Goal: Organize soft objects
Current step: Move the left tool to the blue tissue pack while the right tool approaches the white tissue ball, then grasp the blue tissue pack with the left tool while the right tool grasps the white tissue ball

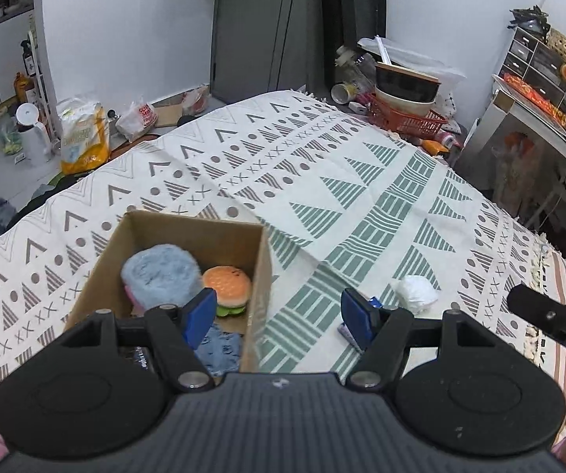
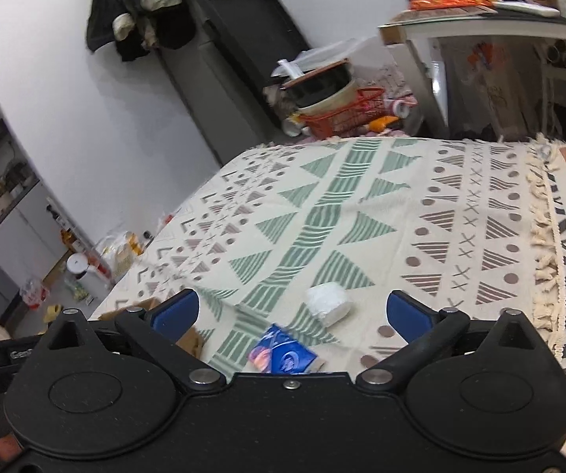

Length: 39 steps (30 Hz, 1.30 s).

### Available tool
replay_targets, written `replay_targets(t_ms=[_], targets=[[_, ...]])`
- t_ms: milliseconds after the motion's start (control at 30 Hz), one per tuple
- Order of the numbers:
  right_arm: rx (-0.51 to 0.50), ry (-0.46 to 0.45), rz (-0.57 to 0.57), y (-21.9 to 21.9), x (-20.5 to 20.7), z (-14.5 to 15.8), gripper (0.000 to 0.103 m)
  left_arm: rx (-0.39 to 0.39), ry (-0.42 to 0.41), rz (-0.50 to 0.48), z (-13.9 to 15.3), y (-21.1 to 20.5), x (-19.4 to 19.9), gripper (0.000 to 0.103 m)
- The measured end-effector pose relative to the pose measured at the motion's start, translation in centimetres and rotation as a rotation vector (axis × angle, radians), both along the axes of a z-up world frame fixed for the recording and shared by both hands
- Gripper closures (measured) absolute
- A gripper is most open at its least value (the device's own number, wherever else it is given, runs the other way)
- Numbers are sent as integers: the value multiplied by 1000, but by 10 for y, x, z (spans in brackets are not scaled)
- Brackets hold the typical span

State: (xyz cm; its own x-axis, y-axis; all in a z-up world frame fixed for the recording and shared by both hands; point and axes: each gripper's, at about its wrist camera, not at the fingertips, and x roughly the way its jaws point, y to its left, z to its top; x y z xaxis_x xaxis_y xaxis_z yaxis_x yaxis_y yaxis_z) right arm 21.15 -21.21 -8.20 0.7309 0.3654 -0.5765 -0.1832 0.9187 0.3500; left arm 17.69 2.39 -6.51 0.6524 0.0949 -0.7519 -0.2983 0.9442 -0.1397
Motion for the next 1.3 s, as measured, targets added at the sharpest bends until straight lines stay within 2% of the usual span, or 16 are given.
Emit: replay_targets(t_ms=[200, 433, 600, 667, 800, 933, 1067, 1300], targets=[[55, 49, -43, -15, 14, -18, 0, -18, 36, 2, -5, -24, 21, 35], [149, 111, -1, -24, 31, -40, 2, -70, 82, 67, -27, -48, 41, 35], [213, 155, 19, -32, 43, -54, 10, -93, 119, 114, -49, -59, 54, 35], [247, 181, 17, -36, 49, -61, 19, -109, 134, 140, -57, -60, 59, 35], [331, 247, 13, -44, 62, -79, 28, -121, 149, 161, -71, -66, 68, 35], [368, 287, 5, -47, 73, -93, 31, -122, 158, 162, -85, -72, 77, 35], [389, 312, 5, -46, 84, -105, 36, -166, 195, 169, -102, -75, 86, 36], [399, 340, 5, -42, 102, -120, 37, -169, 225, 157, -120, -83, 98, 38]])
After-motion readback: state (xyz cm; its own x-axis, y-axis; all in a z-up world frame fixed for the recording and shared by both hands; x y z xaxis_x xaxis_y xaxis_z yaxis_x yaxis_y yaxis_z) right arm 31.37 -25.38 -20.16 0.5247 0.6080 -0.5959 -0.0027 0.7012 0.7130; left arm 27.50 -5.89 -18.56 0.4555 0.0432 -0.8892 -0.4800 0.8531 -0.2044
